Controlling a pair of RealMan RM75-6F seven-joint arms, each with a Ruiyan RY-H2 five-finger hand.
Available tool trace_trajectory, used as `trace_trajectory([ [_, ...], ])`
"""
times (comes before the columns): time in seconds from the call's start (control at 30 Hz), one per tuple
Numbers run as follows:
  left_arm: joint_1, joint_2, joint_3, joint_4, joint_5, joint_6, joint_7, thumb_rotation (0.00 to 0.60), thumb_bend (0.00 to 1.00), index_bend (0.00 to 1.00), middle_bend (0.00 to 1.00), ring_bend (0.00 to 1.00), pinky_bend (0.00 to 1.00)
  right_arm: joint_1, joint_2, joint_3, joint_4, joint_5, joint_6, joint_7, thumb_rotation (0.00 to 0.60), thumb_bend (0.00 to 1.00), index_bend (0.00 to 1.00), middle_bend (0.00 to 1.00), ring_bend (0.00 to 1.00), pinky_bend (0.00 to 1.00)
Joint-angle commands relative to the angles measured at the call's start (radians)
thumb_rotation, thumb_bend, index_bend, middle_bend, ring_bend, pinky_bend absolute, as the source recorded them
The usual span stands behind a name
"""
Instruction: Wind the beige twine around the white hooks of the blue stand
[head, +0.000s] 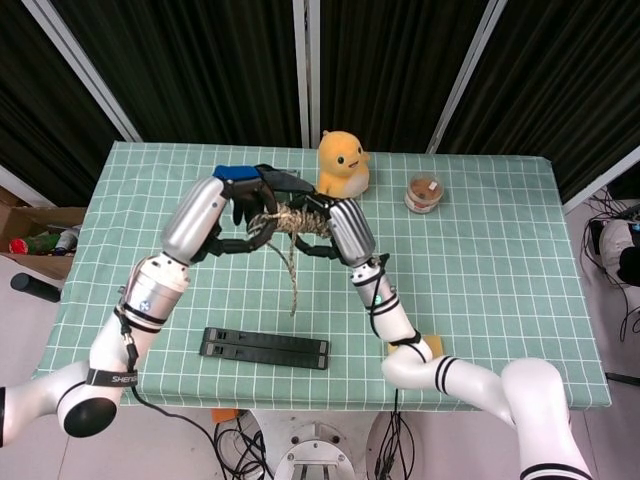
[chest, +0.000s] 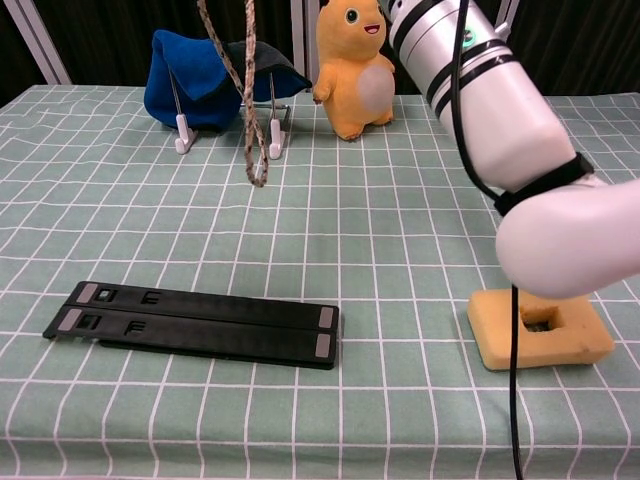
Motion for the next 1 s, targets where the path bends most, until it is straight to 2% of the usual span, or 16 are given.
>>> trace_trajectory([
  [0.03,-0.13,0.013,-0.089,0.003,-0.289,-0.036,0.054,0.6,0.4,0.83,0.78,0.67,0.71,-0.004,-0.047,-0.028,0.022,-0.032,0.041,0.06,0.6,0.66,0.79,0.61,0.55,0.76],
  [0.27,-0.234,-0.018,-0.101,0.095,-0.478,-0.046,0.126,0.6,0.4,0.84,0.78,0.67,0.71,-0.035,-0.056,-0.083,-0.012,-0.071,0.068,0.095,0.6,0.66,0.79,0.61,0.55,0.76],
  [0.4,-0.269,-0.038,-0.078,0.168,-0.573,-0.047,0.172,0.6,0.4,0.83,0.78,0.67,0.71,-0.067,-0.044,-0.105,-0.049,-0.093,0.108,0.111,0.6,0.66,0.79,0.61,0.55,0.76],
  [0.6,-0.276,-0.076,-0.015,0.308,-0.693,-0.074,0.215,0.6,0.4,0.83,0.78,0.67,0.71,-0.139,0.004,-0.138,-0.14,-0.122,0.18,0.153,0.6,0.66,0.79,0.61,0.55,0.76],
  [0.8,-0.243,-0.129,0.055,0.431,-0.732,-0.123,0.219,0.6,0.4,0.83,0.78,0.67,0.71,-0.23,0.053,-0.161,-0.226,-0.138,0.275,0.197,0.6,0.66,0.79,0.61,0.55,0.76],
  [1.0,-0.206,-0.174,0.124,0.481,-0.678,-0.146,0.235,0.6,0.4,0.83,0.78,0.67,0.71,-0.3,0.084,-0.152,-0.271,-0.108,0.31,0.246,0.6,0.66,0.8,0.62,0.55,0.76],
])
